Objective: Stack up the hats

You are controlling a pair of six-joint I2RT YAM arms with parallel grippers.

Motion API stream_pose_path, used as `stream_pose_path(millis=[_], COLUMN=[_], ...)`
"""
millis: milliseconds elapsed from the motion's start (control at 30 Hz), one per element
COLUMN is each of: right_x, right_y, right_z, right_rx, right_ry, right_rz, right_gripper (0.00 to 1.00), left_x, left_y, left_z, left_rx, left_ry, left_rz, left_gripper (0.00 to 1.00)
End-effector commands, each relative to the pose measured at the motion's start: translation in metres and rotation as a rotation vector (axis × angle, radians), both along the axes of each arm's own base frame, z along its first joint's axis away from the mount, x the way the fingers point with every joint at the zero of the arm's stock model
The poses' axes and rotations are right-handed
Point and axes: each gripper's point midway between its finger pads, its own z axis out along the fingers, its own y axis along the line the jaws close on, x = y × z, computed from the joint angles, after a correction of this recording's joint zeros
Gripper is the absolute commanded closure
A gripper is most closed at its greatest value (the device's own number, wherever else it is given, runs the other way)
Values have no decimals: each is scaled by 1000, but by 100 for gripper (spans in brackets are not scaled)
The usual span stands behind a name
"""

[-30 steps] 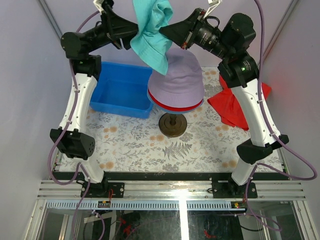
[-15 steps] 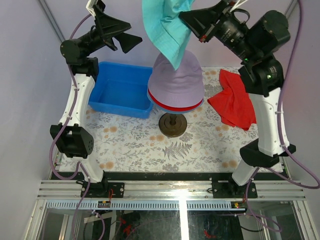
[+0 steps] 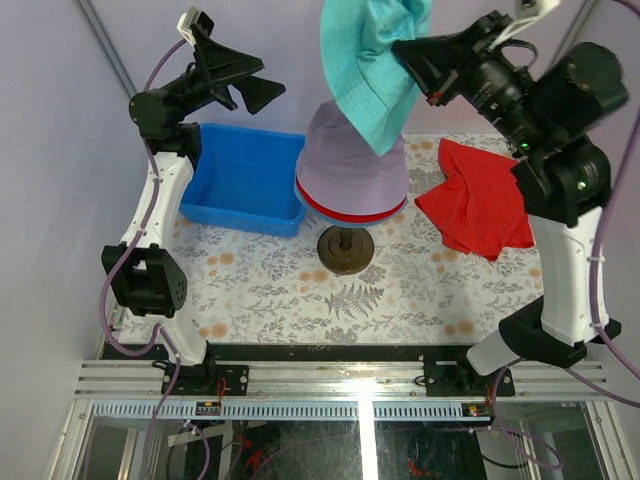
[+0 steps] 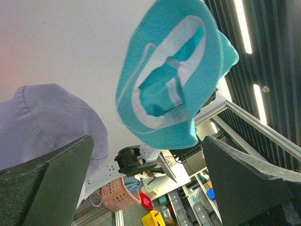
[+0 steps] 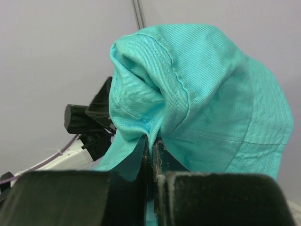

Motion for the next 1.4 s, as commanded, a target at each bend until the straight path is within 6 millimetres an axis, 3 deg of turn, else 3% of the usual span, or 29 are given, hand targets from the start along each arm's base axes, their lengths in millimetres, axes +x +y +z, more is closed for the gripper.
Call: stream_pose_path(millis=[0, 200, 400, 633, 867, 1167, 1300, 1367], right_x=[41, 66, 71, 69, 64, 63, 63, 63], right_y=[22, 39, 47, 48, 47, 49, 49, 50], right_z=[-45, -78, -96, -90, -78, -81, -85, -86], right_rx=[-61, -104, -111, -96, -71, -69, -72, -71], right_ry=[113, 194, 241, 228, 199, 213, 220, 222], right_rz=[4, 26, 53, 65, 77, 89, 90, 92], right_gripper=[100, 100, 100, 100, 100, 100, 100, 100], left_x=[-22, -19, -12, -1, 11, 18, 18, 20], left_y=[5, 6, 5, -5, -27, -46, -51, -54], left_z=[8, -12, -13, -27, -58, -55, -48, -49], left_rx=[-53, -63, -57, -10, 61, 51, 53, 61], left_ry=[38, 64, 57, 84, 190, 190, 172, 177], left_rz=[-52, -37, -26, -27, 5, -12, -22, -21], left_gripper=[0, 0, 0, 0, 0, 0, 34, 39])
